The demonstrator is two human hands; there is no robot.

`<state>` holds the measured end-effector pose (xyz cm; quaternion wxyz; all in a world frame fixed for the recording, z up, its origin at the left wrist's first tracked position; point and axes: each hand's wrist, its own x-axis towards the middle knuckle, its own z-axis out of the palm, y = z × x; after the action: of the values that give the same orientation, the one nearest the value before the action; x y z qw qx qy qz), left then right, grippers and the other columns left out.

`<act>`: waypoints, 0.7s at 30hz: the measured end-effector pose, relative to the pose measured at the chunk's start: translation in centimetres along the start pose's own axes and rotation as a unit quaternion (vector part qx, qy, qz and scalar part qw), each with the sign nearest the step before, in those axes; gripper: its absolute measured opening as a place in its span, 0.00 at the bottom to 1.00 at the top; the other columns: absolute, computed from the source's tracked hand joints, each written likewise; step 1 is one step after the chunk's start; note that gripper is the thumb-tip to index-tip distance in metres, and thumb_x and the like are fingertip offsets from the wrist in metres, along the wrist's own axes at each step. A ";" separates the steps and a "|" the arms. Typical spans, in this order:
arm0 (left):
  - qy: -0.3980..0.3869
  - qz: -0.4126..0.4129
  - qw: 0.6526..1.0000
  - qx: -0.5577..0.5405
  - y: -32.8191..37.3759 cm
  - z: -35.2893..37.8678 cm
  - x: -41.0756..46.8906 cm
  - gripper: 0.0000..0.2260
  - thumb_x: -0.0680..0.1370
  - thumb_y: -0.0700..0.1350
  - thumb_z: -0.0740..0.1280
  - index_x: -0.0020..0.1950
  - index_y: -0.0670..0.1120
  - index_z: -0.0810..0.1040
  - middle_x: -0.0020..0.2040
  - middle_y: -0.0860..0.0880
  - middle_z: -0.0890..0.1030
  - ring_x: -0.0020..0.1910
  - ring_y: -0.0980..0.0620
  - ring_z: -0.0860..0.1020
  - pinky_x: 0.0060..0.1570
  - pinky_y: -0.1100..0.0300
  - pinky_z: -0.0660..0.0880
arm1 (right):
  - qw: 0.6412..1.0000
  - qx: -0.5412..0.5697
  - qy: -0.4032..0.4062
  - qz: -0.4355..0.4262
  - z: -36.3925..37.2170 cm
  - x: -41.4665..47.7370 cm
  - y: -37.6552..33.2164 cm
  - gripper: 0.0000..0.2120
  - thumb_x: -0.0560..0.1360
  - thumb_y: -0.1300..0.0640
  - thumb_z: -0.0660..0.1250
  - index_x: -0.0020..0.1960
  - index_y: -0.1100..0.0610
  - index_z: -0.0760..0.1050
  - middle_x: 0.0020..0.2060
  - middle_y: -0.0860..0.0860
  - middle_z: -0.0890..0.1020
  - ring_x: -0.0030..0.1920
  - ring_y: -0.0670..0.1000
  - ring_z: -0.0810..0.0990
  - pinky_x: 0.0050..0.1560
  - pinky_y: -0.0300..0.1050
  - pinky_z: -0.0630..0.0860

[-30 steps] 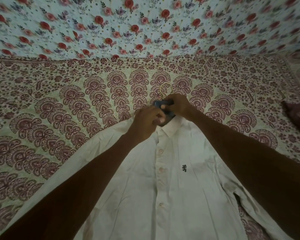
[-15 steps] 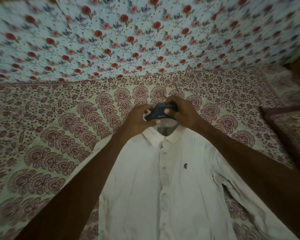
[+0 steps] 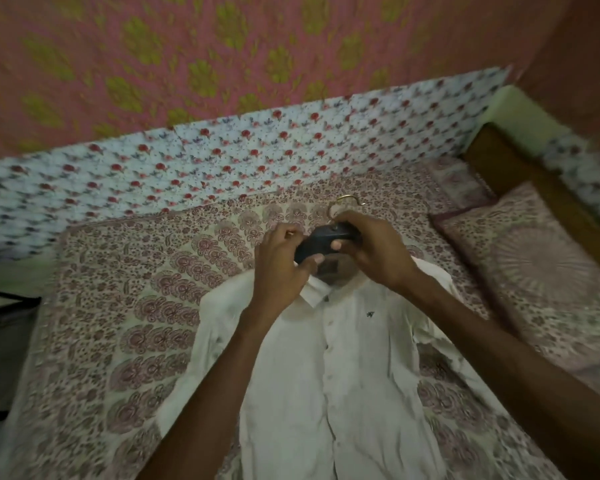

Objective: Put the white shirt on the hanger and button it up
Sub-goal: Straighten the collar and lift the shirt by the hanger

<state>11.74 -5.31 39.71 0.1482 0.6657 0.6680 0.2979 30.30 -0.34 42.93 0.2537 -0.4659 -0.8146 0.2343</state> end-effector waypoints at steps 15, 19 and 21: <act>0.087 0.136 0.986 -0.030 28.0 -16.9 -20.2 0.09 0.76 0.52 0.68 0.51 0.49 0.77 0.46 0.54 0.71 0.42 0.53 0.73 0.38 0.54 0.71 | 0.987 -0.074 0.133 -0.059 -24.4 -26.0 -20.0 0.13 0.75 0.52 0.72 0.55 0.56 0.74 0.43 0.50 0.80 0.40 0.49 0.77 0.40 0.37 0.73; 0.085 0.170 0.981 -0.043 34.4 -19.8 -24.3 0.06 0.76 0.50 0.69 0.45 0.50 0.74 0.44 0.55 0.71 0.40 0.52 0.73 0.36 0.59 0.65 | 0.979 -0.123 0.159 -0.021 -29.5 -32.6 -23.1 0.21 0.70 0.51 0.77 0.58 0.55 0.74 0.50 0.52 0.82 0.46 0.50 0.80 0.48 0.48 0.79; 0.082 0.187 0.977 -0.059 37.6 -21.3 -25.9 0.06 0.75 0.49 0.70 0.45 0.49 0.74 0.45 0.54 0.72 0.41 0.52 0.73 0.39 0.59 0.66 | 0.973 -0.126 0.191 -0.032 -32.1 -35.3 -24.6 0.21 0.68 0.54 0.78 0.56 0.56 0.74 0.49 0.52 0.83 0.45 0.51 0.81 0.49 0.52 0.81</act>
<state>30.98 -37.25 73.50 0.0737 0.7423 0.5230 0.4124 50.26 -37.92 75.67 0.3510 -0.5036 -0.7889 0.0282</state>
